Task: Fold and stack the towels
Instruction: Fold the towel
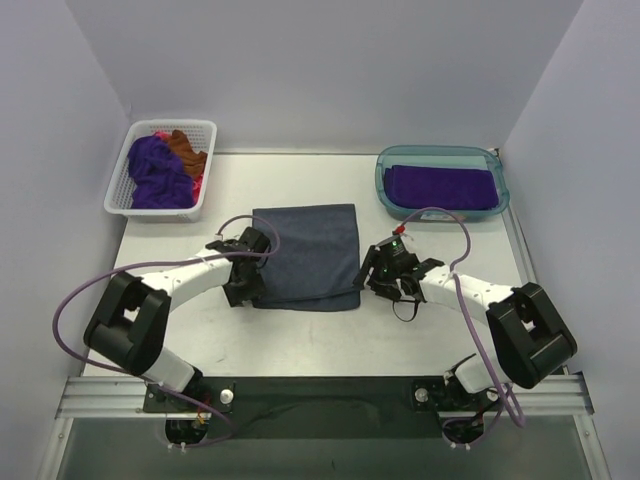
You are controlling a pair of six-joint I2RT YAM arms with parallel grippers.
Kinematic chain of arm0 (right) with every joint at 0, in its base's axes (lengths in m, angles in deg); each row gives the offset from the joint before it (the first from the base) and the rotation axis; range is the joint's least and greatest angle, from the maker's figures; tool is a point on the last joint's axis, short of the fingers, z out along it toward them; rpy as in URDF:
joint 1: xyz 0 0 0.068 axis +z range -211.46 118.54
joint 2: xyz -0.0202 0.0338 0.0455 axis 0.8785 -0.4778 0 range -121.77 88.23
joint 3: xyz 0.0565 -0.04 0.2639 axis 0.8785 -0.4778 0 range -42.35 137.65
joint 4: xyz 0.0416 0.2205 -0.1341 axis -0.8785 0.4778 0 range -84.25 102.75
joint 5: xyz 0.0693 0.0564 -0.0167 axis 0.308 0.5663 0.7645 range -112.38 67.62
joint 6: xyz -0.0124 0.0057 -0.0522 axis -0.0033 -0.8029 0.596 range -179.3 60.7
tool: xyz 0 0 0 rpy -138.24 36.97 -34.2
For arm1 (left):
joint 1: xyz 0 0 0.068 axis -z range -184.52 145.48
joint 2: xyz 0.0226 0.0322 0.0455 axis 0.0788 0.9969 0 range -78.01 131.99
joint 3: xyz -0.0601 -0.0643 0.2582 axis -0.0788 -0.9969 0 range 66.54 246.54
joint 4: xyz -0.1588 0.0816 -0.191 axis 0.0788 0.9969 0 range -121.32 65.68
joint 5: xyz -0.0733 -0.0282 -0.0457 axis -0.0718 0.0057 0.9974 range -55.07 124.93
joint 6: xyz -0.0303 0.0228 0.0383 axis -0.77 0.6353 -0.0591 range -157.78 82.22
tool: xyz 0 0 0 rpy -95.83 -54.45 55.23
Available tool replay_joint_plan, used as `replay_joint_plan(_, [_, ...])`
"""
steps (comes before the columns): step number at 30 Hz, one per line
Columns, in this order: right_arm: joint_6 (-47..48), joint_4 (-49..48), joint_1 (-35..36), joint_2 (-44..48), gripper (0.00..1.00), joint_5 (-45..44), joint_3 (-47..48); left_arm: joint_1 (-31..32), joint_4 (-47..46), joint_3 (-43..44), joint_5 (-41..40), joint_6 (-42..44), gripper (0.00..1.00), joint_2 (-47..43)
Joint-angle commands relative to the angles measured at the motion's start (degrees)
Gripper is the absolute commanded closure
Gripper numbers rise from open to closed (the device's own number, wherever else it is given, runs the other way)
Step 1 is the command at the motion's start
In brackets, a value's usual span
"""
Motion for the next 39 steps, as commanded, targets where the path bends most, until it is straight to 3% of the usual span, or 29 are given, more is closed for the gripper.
replay_joint_plan(1, [-1.77,-0.24,0.73,1.49,0.36,-0.99,-0.47,-0.12,-2.26,-2.39,0.99,-0.47,0.45,-4.35])
replay_joint_plan(16, [-5.73,0.99,2.57,2.28,0.49,-0.81,-2.23,-0.12,-5.69,-8.82,3.89,-0.38,0.58,-9.71])
replay_joint_plan(23, [-7.49,1.95,3.36,2.28,0.58,-0.11,-1.88,-0.12,-5.69,-9.87,4.16,-0.03,0.58,-11.73])
replay_joint_plan(34, [-11.0,2.3,5.21,0.35,0.59,0.16,0.32,-0.12,-5.95,-10.31,4.51,0.5,0.62,-12.53])
replay_joint_plan(39, [-11.44,2.3,5.56,-0.36,0.72,-0.37,0.67,-0.12,-6.39,-10.93,4.86,0.76,0.69,-12.53])
